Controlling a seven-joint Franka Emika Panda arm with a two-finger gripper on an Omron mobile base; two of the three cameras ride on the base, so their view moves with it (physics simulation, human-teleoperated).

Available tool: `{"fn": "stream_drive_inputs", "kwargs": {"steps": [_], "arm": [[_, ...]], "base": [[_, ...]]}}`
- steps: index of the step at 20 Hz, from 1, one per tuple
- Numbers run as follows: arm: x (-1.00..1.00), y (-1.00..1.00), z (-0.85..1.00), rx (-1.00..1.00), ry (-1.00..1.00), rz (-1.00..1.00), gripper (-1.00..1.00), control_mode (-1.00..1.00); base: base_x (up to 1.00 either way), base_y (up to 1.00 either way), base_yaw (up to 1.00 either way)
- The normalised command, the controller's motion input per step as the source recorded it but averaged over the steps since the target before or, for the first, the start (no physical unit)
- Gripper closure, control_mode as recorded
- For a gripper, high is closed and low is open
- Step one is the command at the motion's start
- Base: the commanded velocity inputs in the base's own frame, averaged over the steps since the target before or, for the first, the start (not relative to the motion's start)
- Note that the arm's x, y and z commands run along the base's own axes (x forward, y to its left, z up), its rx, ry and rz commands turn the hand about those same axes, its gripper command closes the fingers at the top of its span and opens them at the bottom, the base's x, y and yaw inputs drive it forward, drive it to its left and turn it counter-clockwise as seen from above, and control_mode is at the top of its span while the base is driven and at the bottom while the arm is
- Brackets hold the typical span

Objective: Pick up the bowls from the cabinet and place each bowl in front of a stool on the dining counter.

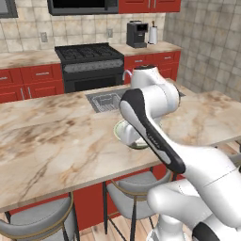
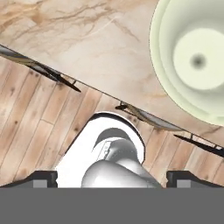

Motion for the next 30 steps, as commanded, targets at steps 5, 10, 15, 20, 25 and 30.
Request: {"fn": "stream_drive_inputs", "kwargs": {"steps": [5, 10, 15, 20, 25, 30], "arm": [[-0.96, -0.53, 0.52, 0.00, 0.09, -0.31, -1.00, -1.00], [-0.29, -0.58, 0.36, 0.02, 0.08, -0.49, -1.00, -1.00], [-0.04, -0.47, -0.22, 0.02, 0.00, -0.30, -1.00, -1.00], [0.00, -0.26, -0.34, 0.00, 0.05, -0.06, -1.00, -1.00], [0.00, 0.00, 0.00, 0.00, 0.00, 0.00, -1.00, -1.00], [-0.34, 0.26, -0.05, 0.00, 0.00, 0.03, -1.00, -1.00]], "base": [[0.00, 0.00, 0.00], [0.00, 0.00, 0.00], [0.00, 0.00, 0.00], [0.00, 0.00, 0.00], [0.00, 0.00, 0.00], [0.00, 0.00, 0.00]]}}
